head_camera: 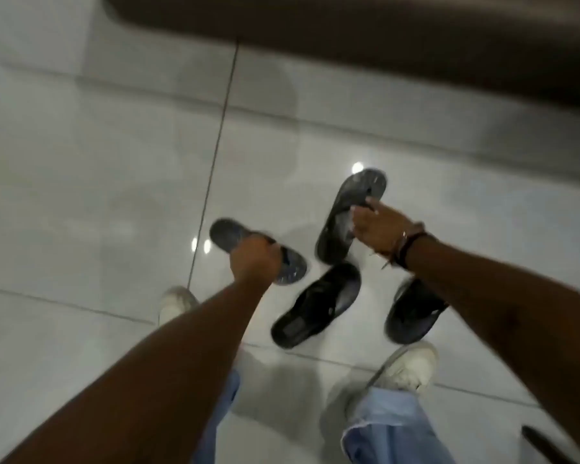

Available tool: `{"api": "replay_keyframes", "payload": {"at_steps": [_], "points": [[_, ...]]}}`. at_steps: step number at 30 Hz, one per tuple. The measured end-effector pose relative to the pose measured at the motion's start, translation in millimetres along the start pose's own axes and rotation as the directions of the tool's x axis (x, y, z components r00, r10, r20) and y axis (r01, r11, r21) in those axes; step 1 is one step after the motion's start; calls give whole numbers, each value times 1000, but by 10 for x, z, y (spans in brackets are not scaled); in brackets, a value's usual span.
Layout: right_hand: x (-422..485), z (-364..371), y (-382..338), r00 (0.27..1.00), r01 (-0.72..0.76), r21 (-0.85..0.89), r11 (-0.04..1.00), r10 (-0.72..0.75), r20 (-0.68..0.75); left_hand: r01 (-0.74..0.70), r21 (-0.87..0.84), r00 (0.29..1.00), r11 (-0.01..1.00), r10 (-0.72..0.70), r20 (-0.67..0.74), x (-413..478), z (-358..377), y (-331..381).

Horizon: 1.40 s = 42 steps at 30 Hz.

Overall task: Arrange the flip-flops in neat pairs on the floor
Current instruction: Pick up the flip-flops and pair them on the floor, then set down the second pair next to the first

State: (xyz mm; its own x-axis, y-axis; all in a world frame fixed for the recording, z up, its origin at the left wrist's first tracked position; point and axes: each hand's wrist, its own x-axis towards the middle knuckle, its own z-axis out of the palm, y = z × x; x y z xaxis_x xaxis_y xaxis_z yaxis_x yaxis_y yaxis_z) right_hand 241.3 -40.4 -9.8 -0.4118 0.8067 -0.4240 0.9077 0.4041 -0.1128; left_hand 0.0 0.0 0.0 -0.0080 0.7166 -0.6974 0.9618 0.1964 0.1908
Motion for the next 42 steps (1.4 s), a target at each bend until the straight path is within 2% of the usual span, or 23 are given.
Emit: {"api": "replay_keyframes", "payload": {"at_steps": [1,2,3,4,6,10,12,14,17,19,21,24,26,27,29,33,35,36,38,39,40,41,42], "points": [[171,308,4,998,14,8,1000,-14,68,42,24,999,999,-41,-5,158,192,-36],[321,487,18,995,58,-75,996,-52,81,75,48,997,996,-73,-40,319,381,-90],[419,646,77,984,52,-35,998,-45,170,99,50,994,994,-96,-56,453,523,-128],[508,793,125,977,50,-138,989,-19,213,125,36,989,991,-122,-81,578,656,-164],[529,1002,114,961,178,-403,898,-71,267,134,72,986,988,-126,-109,693,849,-210],[510,1092,101,983,103,-451,886,-20,184,117,104,980,988,-97,-176,846,943,-200],[557,1000,79,978,21,-325,945,48,205,97,114,983,989,-77,-169,869,889,-173],[649,887,20,982,-121,-198,973,146,119,-31,223,983,974,69,-168,910,806,-209],[937,644,-127,921,-390,76,918,386,55,-225,283,950,933,274,-150,1019,628,-343],[1171,524,-296,848,-524,324,788,519,108,-313,371,922,874,373,-101,1149,529,-442],[1388,486,-483,735,-621,556,553,657,167,-375,514,894,771,448,-18,1266,420,-502],[1647,553,-775,589,-695,610,381,788,180,-412,557,875,721,483,22,1380,310,-547],[1786,619,-931,511,-721,644,256,824,245,-446,570,858,690,511,53,1431,320,-585],[1845,664,-983,514,-716,661,224,810,281,-460,571,852,680,519,68,1453,342,-604],[1906,720,-1016,574,-685,696,214,747,335,-469,565,854,679,511,95,1474,363,-629],[1856,743,-976,680,-657,710,253,605,414,-507,518,829,689,555,72,1374,330,-634],[1698,683,-963,683,-597,741,308,680,267,-524,513,791,680,611,-2,1267,302,-627],[1566,648,-936,644,-591,732,338,744,177,-523,515,769,679,637,-59,1193,308,-618],[1219,596,-803,617,-608,679,412,783,79,-449,470,780,760,590,-208,964,400,-559],[998,647,-683,619,-628,652,426,780,87,-362,408,827,838,491,-274,802,495,-481],[756,701,-556,608,-677,599,427,783,129,-245,294,885,924,337,-322,622,601,-364],[493,781,-412,563,-735,562,379,803,195,-88,172,948,981,136,-289,453,729,-242],[219,889,-296,477,-805,522,282,831,286,79,67,982,995,-66,-179,274,886,-138]]}}
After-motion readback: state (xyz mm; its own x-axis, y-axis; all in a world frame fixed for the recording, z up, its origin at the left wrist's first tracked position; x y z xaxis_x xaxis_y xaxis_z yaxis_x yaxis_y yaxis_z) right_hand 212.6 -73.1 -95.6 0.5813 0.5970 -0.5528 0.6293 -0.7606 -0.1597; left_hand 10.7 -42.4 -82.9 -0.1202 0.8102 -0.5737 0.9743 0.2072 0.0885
